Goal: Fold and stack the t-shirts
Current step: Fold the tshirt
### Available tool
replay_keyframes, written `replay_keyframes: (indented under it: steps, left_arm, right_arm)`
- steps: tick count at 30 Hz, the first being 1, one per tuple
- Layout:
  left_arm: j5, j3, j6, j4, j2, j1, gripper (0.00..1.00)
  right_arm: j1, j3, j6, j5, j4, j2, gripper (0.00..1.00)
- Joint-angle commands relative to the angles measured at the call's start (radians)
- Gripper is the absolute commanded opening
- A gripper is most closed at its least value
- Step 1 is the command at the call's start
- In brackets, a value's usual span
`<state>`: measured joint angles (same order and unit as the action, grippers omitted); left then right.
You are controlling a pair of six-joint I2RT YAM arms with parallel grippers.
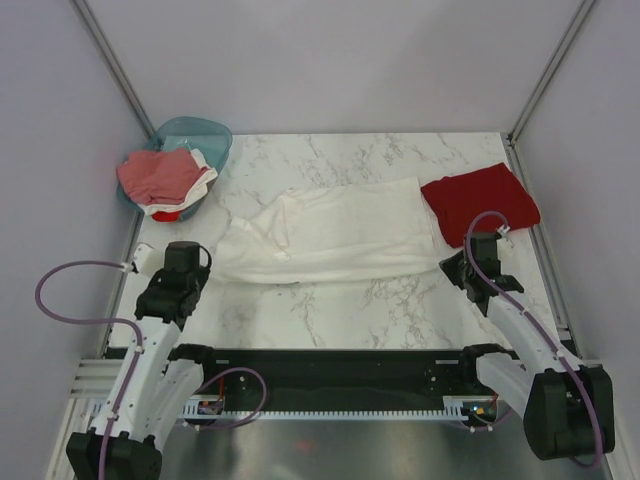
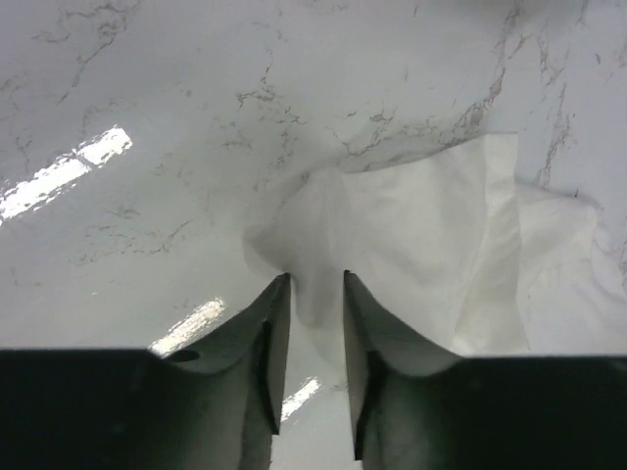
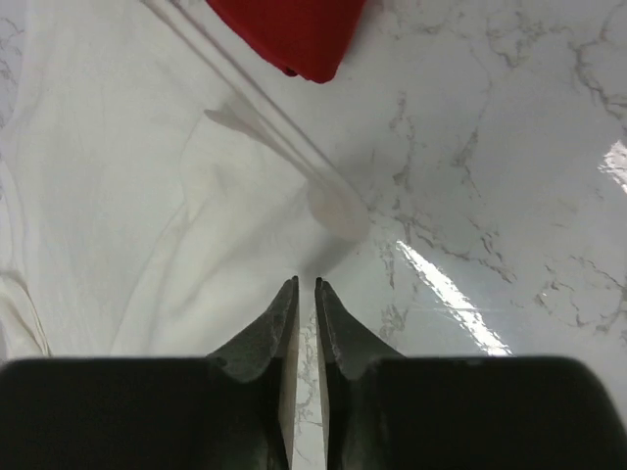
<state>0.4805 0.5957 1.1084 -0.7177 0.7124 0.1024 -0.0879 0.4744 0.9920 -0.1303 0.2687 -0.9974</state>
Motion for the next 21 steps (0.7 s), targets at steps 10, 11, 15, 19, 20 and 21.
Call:
replay_keyframes:
  steps: [10,11,15,19,20,21]
  left_arm:
    - [-0.109,0.053,-0.182,0.116,-0.073,-0.004,1.0]
    - [-0.137,0.055,-0.23,0.142,-0.064,-0.004,0.99]
    - [-0.341,0.012,-0.318,0.323,-0.022,-0.004,0.96]
    - [-0.411,-0.039,-0.328,0.495,0.067,-0.004,0.96]
    - [-0.421,-0.024,-0.328,0.512,0.146,-0.004,0.95]
    - [-0.427,-0.011,-0.332,0.515,0.185,-0.004,0.95]
  right_arm:
    - [0.002,0.053,-0.16,-0.007,-0.051,0.103,0.74]
    - [0.001,0.094,-0.2,0.018,-0.055,0.073,0.73]
    - [-0.052,0.185,-0.257,0.069,-0.077,-0.12,0.7]
    - [-0.122,0.262,-0.248,0.04,-0.105,-0.262,0.68]
    - [-0.125,0.289,-0.243,0.037,-0.108,-0.285,0.68]
    - [-0.128,0.299,-0.24,0.035,-0.126,-0.325,0.68]
